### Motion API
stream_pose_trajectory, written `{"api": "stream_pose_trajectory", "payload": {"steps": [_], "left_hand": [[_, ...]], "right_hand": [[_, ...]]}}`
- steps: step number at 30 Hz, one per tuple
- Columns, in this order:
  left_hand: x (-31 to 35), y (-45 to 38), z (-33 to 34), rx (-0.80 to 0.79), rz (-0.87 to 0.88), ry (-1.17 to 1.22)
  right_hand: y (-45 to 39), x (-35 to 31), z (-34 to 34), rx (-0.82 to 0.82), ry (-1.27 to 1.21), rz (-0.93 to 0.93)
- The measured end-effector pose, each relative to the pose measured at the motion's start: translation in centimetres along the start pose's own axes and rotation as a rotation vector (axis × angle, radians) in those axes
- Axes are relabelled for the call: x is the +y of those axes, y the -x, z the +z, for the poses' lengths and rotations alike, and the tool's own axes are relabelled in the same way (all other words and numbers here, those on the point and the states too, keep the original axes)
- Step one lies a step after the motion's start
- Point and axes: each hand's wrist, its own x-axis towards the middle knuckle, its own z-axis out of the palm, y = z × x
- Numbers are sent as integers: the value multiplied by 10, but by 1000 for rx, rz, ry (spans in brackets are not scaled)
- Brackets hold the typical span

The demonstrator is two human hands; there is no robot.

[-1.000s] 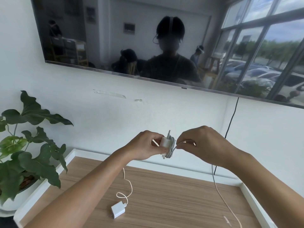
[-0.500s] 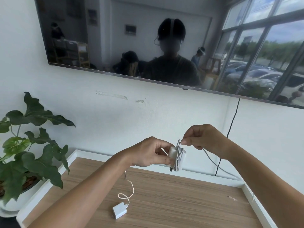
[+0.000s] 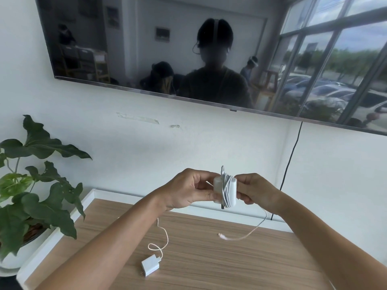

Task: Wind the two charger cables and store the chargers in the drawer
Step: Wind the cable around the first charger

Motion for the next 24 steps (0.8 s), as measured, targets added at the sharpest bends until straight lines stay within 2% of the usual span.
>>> {"api": "stream_pose_trajectory", "payload": {"steps": [8, 11, 16, 21, 24], "left_hand": [[-7, -3, -8, 102, 33, 50], [-5, -5, -13, 192, 35, 123], [-5, -7, -35, 352, 38, 266], [-16, -7, -42, 446, -5, 219], [-25, -8, -44, 453, -41, 184]], "right_hand": [[2, 0, 6, -23, 10, 6], [5, 7, 14, -2, -1, 17], [24, 31, 39, 14, 136, 9], [53, 26, 50, -36, 384, -122], [63, 15, 47, 14, 512, -307]]}}
